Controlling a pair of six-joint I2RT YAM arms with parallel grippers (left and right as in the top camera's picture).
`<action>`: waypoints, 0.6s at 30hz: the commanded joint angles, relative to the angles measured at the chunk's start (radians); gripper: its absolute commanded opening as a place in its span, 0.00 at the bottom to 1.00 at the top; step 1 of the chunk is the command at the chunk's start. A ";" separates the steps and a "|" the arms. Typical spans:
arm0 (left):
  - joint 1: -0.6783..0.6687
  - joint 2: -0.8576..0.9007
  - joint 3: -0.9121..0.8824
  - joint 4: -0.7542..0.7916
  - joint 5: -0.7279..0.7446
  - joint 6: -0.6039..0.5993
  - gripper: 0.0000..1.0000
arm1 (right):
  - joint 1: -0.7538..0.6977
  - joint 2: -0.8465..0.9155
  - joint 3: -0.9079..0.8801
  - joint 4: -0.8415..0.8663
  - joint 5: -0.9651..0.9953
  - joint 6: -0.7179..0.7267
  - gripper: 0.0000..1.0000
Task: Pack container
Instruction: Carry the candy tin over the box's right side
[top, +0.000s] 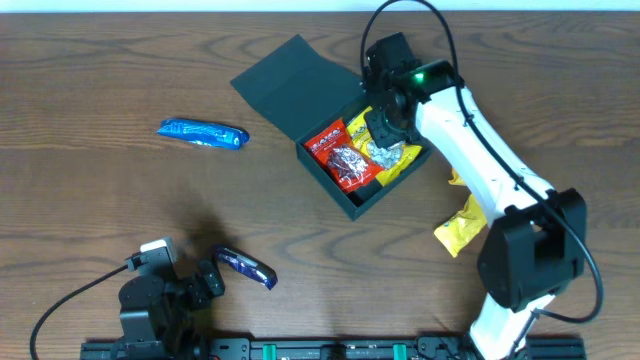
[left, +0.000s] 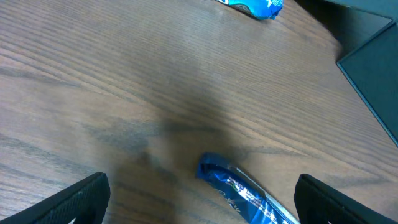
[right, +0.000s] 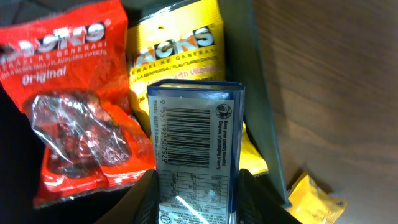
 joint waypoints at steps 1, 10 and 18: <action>0.003 -0.002 -0.016 -0.061 -0.003 0.008 0.95 | 0.007 0.025 0.029 0.010 -0.009 -0.122 0.29; 0.003 -0.002 -0.016 -0.061 -0.003 0.008 0.95 | -0.012 0.132 0.028 0.043 -0.014 -0.189 0.31; 0.003 -0.002 -0.016 -0.061 -0.003 0.008 0.96 | -0.051 0.149 0.028 0.030 -0.006 -0.206 0.31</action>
